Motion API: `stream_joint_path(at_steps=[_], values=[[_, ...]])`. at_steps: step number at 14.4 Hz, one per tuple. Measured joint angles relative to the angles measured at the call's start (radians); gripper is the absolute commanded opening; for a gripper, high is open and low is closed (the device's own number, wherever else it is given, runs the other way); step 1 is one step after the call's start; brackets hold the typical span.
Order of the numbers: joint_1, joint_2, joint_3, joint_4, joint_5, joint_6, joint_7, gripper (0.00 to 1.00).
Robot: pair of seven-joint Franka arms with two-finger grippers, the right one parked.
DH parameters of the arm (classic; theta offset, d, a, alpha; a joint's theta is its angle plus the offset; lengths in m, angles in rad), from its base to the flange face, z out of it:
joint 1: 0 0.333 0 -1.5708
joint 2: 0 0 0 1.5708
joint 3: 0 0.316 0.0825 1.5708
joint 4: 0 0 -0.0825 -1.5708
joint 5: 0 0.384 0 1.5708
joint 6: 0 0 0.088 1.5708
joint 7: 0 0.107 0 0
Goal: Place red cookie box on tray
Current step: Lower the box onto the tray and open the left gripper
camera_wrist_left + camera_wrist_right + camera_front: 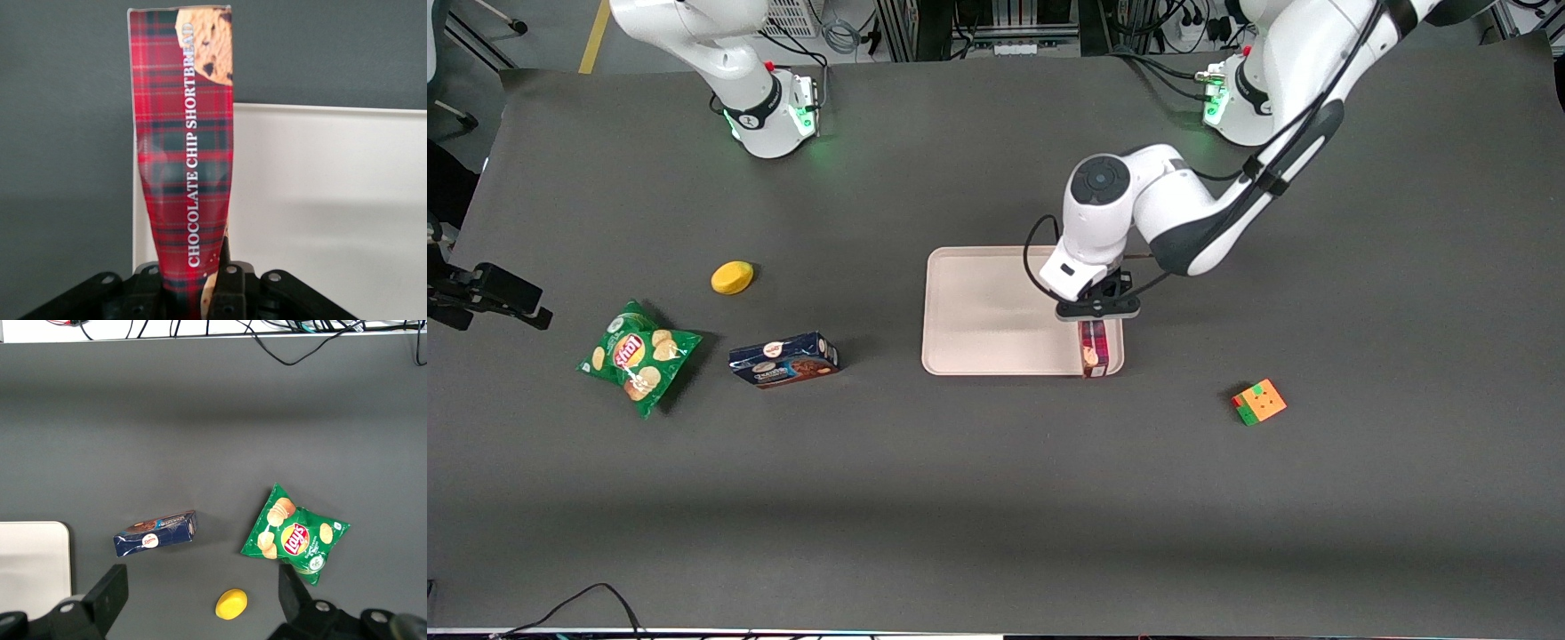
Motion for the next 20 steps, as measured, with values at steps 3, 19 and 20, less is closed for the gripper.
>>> stream_joint_path(at_steps=[3,19,20], values=[[0.0,0.029,0.012,-0.031,0.019,0.04,-0.002,0.14],[0.009,0.044,0.064,-0.103,0.105,0.15,-0.034,1.0],[0.011,0.044,0.064,-0.1,0.105,0.151,-0.034,1.0]])
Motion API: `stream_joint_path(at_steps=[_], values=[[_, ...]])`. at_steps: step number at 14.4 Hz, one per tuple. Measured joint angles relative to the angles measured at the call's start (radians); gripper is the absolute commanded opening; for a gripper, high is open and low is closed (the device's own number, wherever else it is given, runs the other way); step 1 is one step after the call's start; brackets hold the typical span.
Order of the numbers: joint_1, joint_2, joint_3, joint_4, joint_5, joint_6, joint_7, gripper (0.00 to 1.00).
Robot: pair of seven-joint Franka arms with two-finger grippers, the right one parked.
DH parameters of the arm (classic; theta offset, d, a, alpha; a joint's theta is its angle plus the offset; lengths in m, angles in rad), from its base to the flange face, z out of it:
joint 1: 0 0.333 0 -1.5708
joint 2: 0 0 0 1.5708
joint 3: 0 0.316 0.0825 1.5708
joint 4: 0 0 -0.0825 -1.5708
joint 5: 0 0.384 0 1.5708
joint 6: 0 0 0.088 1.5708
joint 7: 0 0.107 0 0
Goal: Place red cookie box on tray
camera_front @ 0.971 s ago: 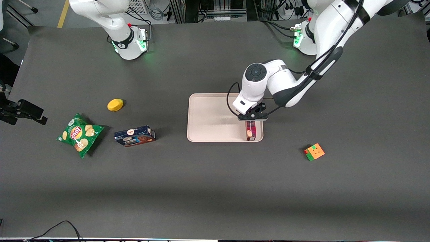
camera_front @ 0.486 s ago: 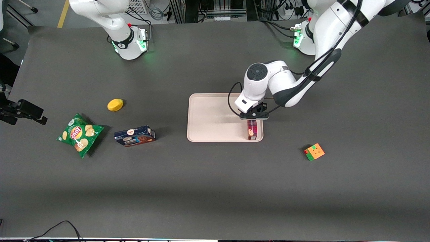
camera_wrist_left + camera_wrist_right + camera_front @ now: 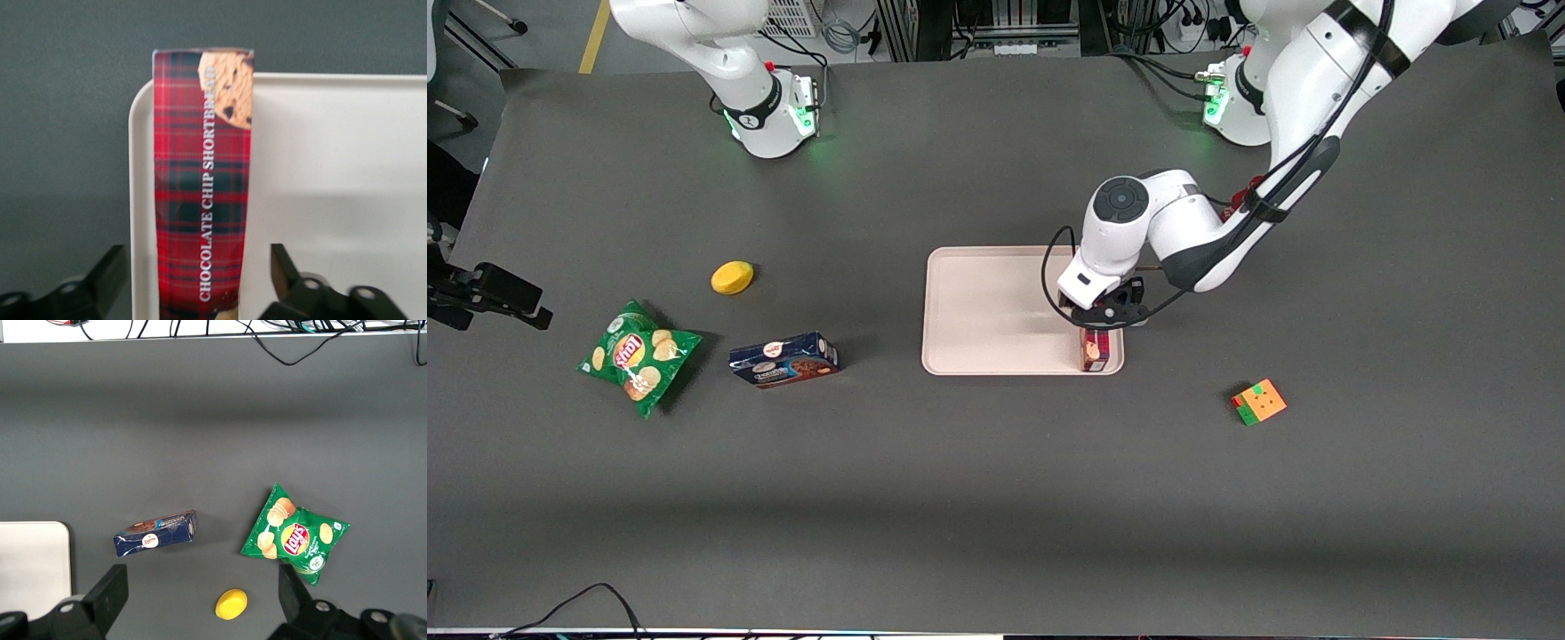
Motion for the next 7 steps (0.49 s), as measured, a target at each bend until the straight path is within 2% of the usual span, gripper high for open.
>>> stream_joint_path(at_steps=[4,7], values=[[0.003,-0.011,-0.022,0.044,-0.004,-0.007,0.0,1.0],[0.013,-0.055,-0.082,0.12,-0.073,-0.099,0.014,1.0]])
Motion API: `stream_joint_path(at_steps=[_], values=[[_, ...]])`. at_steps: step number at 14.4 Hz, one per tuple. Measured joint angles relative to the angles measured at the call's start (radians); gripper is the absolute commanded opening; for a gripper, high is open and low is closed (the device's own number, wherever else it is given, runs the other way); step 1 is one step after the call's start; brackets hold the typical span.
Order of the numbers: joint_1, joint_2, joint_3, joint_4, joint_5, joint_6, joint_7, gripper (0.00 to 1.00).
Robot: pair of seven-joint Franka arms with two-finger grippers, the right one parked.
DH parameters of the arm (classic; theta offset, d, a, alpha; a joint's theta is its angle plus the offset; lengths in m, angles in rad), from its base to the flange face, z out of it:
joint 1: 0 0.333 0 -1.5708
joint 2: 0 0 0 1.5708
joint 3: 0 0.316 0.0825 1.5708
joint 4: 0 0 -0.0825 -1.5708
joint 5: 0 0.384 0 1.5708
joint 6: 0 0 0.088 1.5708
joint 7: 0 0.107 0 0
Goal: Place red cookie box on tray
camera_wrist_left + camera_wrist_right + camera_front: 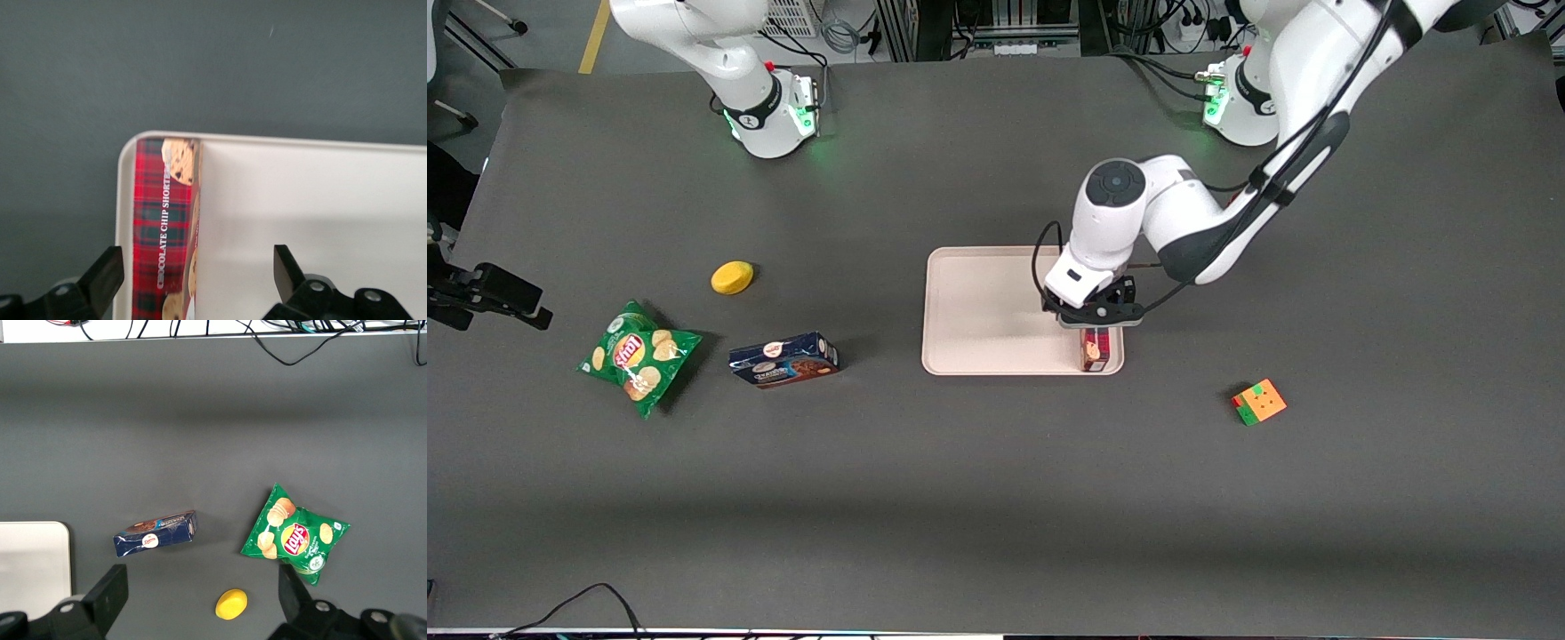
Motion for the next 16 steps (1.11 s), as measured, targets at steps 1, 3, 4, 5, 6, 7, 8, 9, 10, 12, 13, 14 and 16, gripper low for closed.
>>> stream_joint_path(at_steps=[1,3,4,5,6,7,8,9,10,12,13,14,16], values=[[0.001,-0.02,-0.025,0.05,-0.033,-0.079,0.037,1.0],[0.002,-0.056,-0.058,0.191,-0.121,-0.287,0.167,1.0],[0.003,-0.071,-0.062,0.275,-0.158,-0.401,0.25,1.0],[0.006,-0.08,-0.061,0.357,-0.18,-0.507,0.337,1.0],[0.013,-0.086,-0.058,0.43,-0.19,-0.597,0.421,1.0],[0.023,-0.091,-0.051,0.494,-0.195,-0.667,0.5,1.0],[0.033,-0.099,-0.036,0.544,-0.205,-0.711,0.573,1.0],[0.039,-0.113,-0.006,0.577,-0.228,-0.732,0.636,1.0],[0.04,-0.138,0.048,0.597,-0.27,-0.737,0.703,1.0],[0.03,-0.216,0.212,0.604,-0.394,-0.737,0.858,1.0],[0.015,-0.258,0.303,0.6,-0.439,-0.737,0.927,1.0],[-0.015,-0.301,0.403,0.584,-0.466,-0.733,0.985,1.0],[-0.123,-0.394,0.617,0.496,-0.498,-0.676,1.046,1.0]])
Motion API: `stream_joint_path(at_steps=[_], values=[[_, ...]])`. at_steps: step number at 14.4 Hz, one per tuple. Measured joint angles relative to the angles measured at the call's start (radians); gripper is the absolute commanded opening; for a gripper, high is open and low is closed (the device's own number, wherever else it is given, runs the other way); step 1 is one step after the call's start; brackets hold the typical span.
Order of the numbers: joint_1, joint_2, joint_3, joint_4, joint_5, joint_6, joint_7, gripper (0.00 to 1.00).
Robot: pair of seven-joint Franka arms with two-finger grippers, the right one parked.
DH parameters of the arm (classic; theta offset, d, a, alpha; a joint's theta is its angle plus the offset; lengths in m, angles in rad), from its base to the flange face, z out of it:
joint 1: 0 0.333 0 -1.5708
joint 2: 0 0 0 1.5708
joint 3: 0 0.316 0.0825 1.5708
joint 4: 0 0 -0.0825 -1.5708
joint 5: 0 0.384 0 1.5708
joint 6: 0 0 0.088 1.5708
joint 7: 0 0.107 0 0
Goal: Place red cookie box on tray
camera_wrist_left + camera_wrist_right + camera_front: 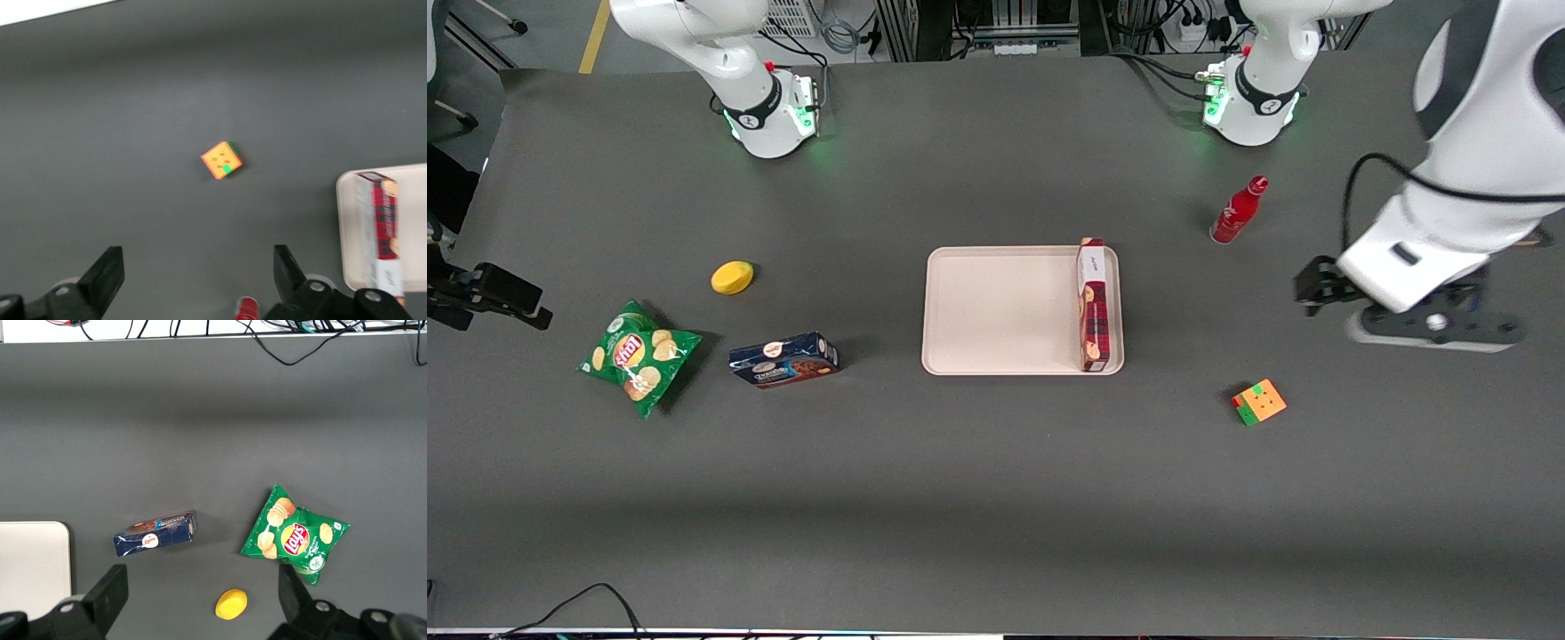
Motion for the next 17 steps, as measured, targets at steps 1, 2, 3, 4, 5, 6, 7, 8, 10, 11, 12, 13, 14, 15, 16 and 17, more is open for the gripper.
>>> stream_joint_path(at_steps=[1,2,3,4,5,6,7,8,10,11,12,13,14,15,16,17], values=[[-0.058,-0.046,0.098,-0.069,-0.029,0.051,0.017,1.0],[-0.095,-0.084,0.171,-0.14,-0.054,0.106,0.045,1.0],[-0.11,-0.109,0.217,-0.203,-0.07,0.153,0.073,1.0],[-0.113,-0.123,0.243,-0.249,-0.08,0.186,0.091,1.0],[-0.114,-0.125,0.253,-0.273,-0.083,0.206,0.098,1.0],[-0.114,-0.122,0.256,-0.286,-0.084,0.216,0.099,1.0],[-0.116,-0.12,0.256,-0.292,-0.084,0.225,0.1,1.0],[-0.119,-0.119,0.256,-0.294,-0.084,0.228,0.1,1.0],[-0.123,-0.12,0.256,-0.292,-0.084,0.228,0.1,1.0],[-0.125,-0.121,0.256,-0.292,-0.085,0.228,0.1,1.0],[-0.127,-0.121,0.256,-0.292,-0.095,0.228,0.1,1.0],[-0.128,-0.121,0.256,-0.292,-0.124,0.228,0.1,1.0],[-0.129,-0.121,0.256,-0.291,-0.16,0.228,0.1,1.0],[-0.129,-0.121,0.256,-0.286,-0.185,0.228,0.1,1.0],[-0.129,-0.121,0.256,-0.274,-0.197,0.224,0.1,1.0],[-0.129,-0.121,0.257,-0.258,-0.202,0.21,0.1,1.0]])
